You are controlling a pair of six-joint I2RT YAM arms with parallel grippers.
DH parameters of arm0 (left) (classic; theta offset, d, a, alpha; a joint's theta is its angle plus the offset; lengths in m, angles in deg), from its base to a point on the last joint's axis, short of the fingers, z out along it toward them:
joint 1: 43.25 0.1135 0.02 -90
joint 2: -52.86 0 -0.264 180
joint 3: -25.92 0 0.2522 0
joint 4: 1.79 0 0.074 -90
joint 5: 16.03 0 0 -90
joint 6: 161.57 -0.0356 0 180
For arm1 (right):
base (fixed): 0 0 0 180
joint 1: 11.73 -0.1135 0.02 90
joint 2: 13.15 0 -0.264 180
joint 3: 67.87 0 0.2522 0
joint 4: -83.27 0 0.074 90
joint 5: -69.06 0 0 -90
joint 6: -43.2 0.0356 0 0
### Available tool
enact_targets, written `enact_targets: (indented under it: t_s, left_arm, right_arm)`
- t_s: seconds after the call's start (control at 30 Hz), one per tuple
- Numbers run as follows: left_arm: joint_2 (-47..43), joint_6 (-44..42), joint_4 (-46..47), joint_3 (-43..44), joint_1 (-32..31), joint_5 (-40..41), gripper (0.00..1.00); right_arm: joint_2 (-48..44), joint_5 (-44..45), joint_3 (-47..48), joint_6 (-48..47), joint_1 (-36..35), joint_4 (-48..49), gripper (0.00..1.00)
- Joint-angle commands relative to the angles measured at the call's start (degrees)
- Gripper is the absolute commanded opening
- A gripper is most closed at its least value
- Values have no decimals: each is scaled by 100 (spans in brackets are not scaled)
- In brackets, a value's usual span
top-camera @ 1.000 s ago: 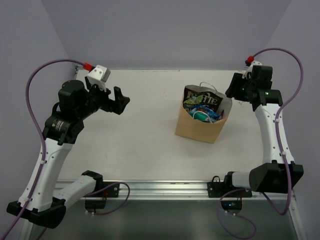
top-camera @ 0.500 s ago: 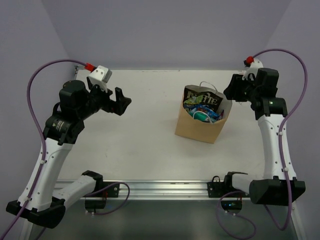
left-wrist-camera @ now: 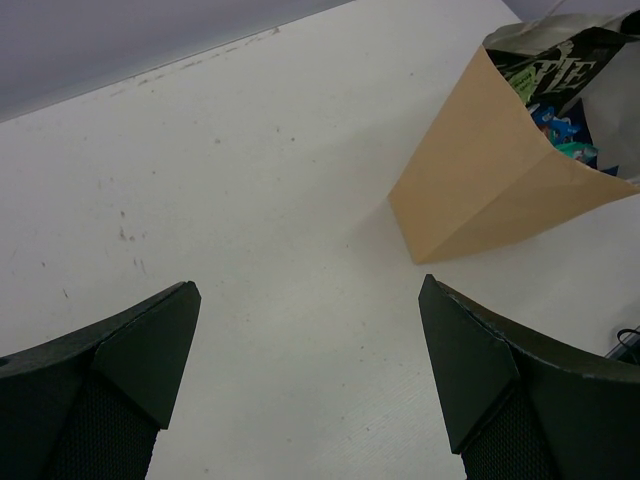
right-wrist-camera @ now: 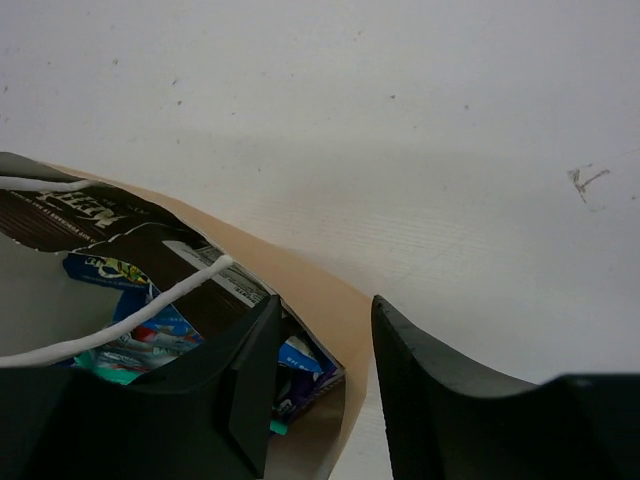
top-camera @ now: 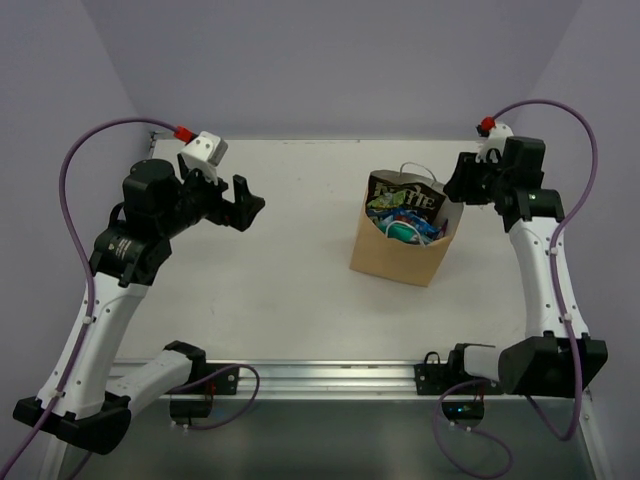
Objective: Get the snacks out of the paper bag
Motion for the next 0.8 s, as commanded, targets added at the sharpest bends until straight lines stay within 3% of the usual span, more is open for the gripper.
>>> enact_targets:
  t_s: [0.0,0.33,0.77]
  left_arm:
    - [-24,33,93,-13,-35,-95,100]
    - [2,-2,84,-40,-44,-69,100]
    - [46,-28,31,4,-44,-60,100]
  right_arm:
    - [115,-130,48,-143,16,294,43]
    - [546,-833,330,-731,-194,75,45]
    - [995,-957,821,-1066,-669,13,44]
